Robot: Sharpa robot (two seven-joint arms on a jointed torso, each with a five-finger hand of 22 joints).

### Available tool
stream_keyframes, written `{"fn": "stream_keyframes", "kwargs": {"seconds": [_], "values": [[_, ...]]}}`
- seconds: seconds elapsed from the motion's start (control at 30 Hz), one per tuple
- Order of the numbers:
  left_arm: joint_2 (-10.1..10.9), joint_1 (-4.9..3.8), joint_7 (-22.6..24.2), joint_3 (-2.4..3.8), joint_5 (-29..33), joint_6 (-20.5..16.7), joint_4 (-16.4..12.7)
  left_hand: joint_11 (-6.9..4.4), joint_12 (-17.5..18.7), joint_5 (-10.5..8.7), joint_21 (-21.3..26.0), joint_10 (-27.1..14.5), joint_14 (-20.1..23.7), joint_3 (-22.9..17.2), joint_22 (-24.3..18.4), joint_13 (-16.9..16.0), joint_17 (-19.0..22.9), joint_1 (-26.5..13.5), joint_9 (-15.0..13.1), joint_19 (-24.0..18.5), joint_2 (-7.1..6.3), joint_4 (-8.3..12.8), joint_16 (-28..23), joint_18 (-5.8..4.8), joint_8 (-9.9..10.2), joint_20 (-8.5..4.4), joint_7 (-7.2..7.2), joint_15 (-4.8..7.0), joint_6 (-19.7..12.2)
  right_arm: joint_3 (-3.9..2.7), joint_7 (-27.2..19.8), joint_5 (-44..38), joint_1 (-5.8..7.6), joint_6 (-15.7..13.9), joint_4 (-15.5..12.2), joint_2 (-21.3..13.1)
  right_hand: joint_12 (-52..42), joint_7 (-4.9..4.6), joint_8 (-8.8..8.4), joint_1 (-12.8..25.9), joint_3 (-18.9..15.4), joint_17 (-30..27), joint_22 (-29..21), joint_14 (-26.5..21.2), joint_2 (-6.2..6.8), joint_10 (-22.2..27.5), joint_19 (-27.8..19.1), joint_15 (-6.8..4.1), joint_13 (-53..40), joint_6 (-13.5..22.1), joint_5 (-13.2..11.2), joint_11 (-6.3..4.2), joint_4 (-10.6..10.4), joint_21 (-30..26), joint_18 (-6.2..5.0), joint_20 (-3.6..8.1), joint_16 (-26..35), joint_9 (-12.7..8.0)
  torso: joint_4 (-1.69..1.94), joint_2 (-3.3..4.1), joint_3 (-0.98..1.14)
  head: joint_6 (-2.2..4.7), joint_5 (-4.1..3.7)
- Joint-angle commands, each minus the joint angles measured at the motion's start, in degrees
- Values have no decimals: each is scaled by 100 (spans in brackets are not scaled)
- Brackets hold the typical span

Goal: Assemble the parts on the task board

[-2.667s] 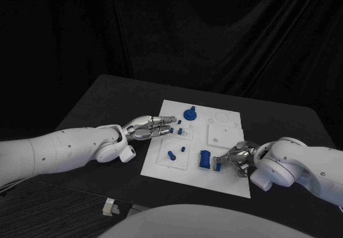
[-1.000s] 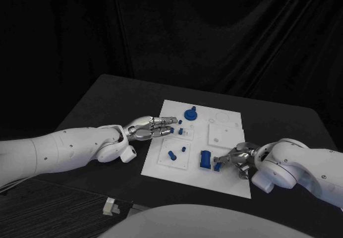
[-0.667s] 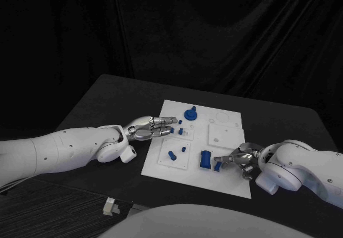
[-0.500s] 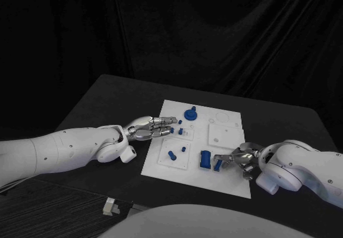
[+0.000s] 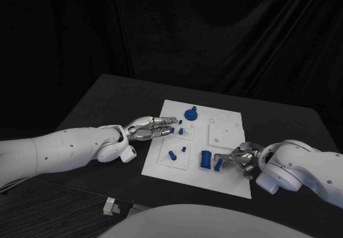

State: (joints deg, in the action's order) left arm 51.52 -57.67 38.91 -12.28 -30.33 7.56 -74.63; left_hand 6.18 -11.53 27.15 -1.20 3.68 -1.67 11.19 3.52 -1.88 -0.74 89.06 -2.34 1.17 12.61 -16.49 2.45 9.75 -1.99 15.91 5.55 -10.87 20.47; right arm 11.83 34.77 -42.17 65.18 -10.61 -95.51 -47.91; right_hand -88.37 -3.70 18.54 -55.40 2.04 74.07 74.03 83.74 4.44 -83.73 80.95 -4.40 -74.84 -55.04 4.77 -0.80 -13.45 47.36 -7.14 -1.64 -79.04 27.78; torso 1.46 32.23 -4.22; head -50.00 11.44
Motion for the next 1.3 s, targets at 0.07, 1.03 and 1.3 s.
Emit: {"fn": "stream_keyframes", "kwargs": {"seconds": [0.07,1.03,1.3], "values": [[-18,14,799,3,38,65,4,8,-52,73,12,-27,-8,-156,20,6,-14,80,11,19,-29,59,88,-39,-23,54,29,-36,-7,-1,-27,-56,-12,-21,-16,0,-64,26,144,24,-140,57,631,316,-54,-543,-43,-15,-1397,54,-109,-9,-74,-112,-15,-11,-32,105,4,1,-1,0,3],[-52,34,743,3,38,111,25,12,-47,72,12,-29,-5,-163,20,7,-14,82,13,20,-29,57,87,-40,-21,53,29,-36,-20,-2,-231,14,-13,-105,-42,31,-93,91,874,-266,-511,95,641,317,-258,-565,-62,-55,-1430,296,-40,-63,-276,-34,-10,20,-71,660,1,-2,-1,0,0],[-55,39,726,3,38,122,28,12,-47,72,12,-29,-5,-163,20,7,-14,82,13,20,-29,57,87,-40,-21,53,29,-36,-20,-2,-243,30,-13,-96,-48,42,-91,103,1036,-294,-581,92,639,315,-295,-563,-67,-62,-1428,378,-41,-72,-282,-32,-11,26,-70,796,2,2,-1,0,4]]}}
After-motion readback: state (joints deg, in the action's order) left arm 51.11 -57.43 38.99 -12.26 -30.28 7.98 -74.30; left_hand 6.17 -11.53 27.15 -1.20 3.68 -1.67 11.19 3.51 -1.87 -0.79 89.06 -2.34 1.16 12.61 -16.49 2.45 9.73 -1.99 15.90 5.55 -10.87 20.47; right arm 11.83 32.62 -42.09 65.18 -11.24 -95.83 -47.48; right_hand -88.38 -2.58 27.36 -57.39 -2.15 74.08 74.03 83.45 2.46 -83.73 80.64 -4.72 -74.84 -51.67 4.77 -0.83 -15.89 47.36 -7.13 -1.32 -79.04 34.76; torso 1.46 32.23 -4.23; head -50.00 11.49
